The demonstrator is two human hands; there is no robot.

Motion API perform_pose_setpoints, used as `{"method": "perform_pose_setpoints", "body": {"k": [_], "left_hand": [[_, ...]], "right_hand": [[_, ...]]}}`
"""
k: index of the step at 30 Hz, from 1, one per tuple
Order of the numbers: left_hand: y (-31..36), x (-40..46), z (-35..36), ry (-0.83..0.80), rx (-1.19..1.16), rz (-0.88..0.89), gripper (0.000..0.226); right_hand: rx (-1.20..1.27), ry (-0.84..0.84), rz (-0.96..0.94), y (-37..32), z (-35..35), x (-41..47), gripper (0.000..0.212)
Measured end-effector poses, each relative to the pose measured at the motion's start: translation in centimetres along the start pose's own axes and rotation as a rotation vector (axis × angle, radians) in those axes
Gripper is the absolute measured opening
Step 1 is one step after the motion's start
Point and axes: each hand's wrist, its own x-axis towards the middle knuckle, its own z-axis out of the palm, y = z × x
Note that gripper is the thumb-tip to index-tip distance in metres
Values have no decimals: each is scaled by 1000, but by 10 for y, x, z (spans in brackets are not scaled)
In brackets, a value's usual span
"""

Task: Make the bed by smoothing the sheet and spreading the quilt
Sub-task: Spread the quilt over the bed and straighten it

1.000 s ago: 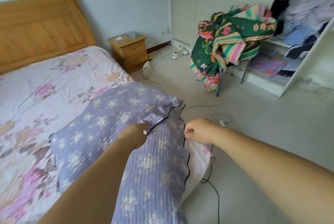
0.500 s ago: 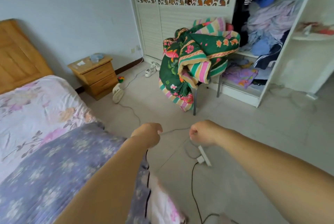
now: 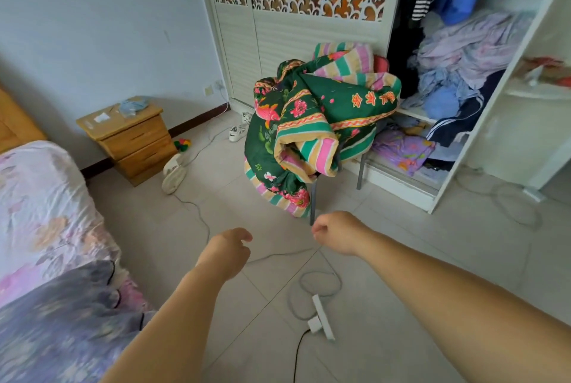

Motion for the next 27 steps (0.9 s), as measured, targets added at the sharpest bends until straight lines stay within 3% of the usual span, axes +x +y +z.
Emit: {"method": "perform_pose_setpoints", "body": {"k": [5, 20, 27], "left_hand": [[18, 76, -18, 40, -66, -67, 37], [69, 400, -165, 26, 31, 169, 36], [102, 472, -187, -24, 33, 291, 42]], "right_hand": [[79, 45, -6, 10, -32, 67, 31], [112, 256, 209, -9, -167, 354, 30], [75, 280, 328, 11, -213, 425, 33]]}}
